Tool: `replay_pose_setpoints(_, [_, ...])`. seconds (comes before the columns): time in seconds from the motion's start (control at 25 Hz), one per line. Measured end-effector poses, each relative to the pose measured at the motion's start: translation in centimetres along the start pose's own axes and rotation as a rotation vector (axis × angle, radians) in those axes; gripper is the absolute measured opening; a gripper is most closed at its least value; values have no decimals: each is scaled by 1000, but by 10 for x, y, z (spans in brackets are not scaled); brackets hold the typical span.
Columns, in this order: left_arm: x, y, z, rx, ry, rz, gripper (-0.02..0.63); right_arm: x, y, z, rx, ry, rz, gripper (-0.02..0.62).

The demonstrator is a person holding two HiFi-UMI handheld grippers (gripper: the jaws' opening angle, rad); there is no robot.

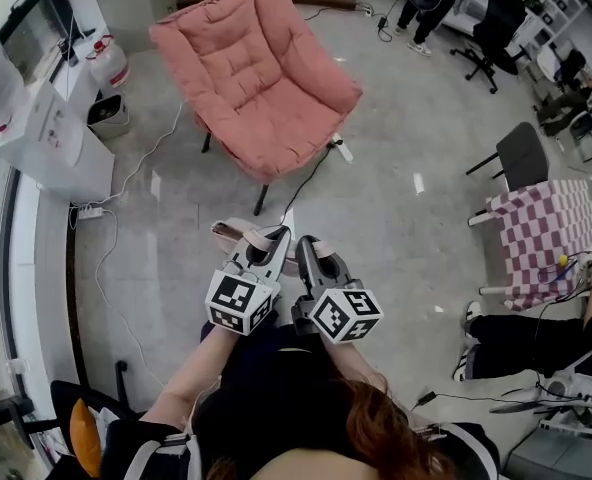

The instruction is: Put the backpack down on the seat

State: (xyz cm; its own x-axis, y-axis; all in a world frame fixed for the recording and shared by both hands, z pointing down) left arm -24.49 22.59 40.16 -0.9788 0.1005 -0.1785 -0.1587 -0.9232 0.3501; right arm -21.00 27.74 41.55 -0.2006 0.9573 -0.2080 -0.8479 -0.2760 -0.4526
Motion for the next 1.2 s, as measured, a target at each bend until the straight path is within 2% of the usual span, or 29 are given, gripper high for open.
replay_pose_setpoints(0.24, [-17,33,-12,-6,6,33,18,-38,-2,-5,-11,-18,24,51])
replay_pose_setpoints(0.6, [-29,51,-23,0,-1,40,18,-62,-3,-13,11,-18,16,51])
replay_pose_setpoints(0.92, [-32,51,-31,-21,-13,49,18,-64,-1,-23,28,-51,0,51])
replay_pose_setpoints(1.2, [-59,48,-28,-17,19,67,18,-69,-27,-29,-7,-42,19,51])
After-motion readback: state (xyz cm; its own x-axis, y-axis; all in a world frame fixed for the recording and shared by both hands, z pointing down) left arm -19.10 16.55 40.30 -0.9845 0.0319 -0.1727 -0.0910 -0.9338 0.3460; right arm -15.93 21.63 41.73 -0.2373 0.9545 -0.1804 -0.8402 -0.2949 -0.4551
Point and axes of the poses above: the fingertips, and each gripper's own axes: x backward along the fingers, y to its left, z out of its underside, the point moved 2 cm from there along x, backward along the fingers, and after that the axes turned 7 degrees about x, right-handed, at the moved point
